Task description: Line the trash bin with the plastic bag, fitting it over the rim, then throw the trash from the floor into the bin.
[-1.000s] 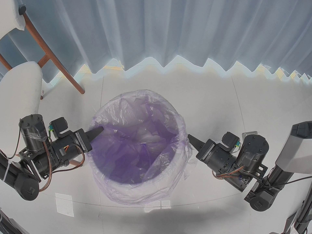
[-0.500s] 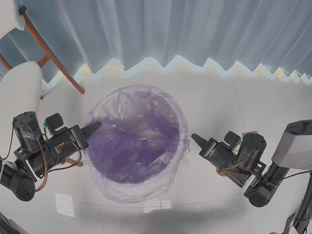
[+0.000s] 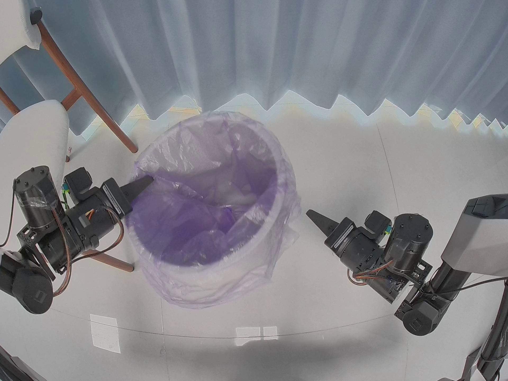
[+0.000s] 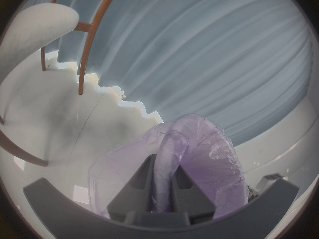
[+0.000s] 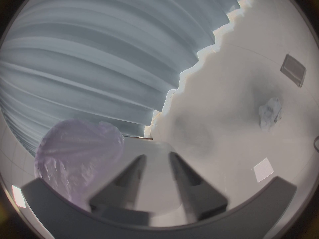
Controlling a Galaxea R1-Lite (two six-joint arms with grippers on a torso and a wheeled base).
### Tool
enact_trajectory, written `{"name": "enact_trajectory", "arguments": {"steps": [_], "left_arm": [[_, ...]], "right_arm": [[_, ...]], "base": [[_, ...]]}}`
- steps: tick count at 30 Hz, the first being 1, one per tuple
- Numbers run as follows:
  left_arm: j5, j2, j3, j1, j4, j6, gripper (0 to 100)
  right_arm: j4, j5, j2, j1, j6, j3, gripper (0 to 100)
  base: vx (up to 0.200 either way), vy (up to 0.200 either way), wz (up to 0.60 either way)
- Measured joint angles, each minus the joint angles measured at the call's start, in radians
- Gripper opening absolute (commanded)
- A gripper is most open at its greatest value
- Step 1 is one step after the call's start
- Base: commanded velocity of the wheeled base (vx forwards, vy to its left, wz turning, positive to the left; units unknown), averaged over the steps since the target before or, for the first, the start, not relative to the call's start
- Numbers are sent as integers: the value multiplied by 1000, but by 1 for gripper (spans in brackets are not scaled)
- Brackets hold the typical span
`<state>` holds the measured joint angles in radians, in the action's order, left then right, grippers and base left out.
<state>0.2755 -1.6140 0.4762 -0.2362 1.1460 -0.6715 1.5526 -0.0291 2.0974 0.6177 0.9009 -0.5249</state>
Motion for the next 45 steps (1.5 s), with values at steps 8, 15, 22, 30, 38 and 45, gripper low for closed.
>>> {"name": "enact_trajectory", "arguments": {"steps": [8,15,22,30,38,45], "left_arm": [[-7,-51,79,35,4,-130,0],[-16,-132,94,39,107,-136,0],[-47,-212,93,35,194,-136,0],[-50,-239,94,29,200,-153,0],[-51,-241,94,13,199,-156,0],[-69,-241,89,-16,199,-156,0]], "right_arm": [[0,3,-41,36,151,-12,100],[0,3,-94,75,197,-15,100],[1,3,-138,118,235,-7,100],[0,0,-141,187,251,15,100],[0,-9,-141,238,244,37,100],[0,-16,-142,254,235,39,100]], "base": [[0,0,0],[0,0,0],[0,0,0],[0,0,0],[0,0,0],[0,0,0]]}}
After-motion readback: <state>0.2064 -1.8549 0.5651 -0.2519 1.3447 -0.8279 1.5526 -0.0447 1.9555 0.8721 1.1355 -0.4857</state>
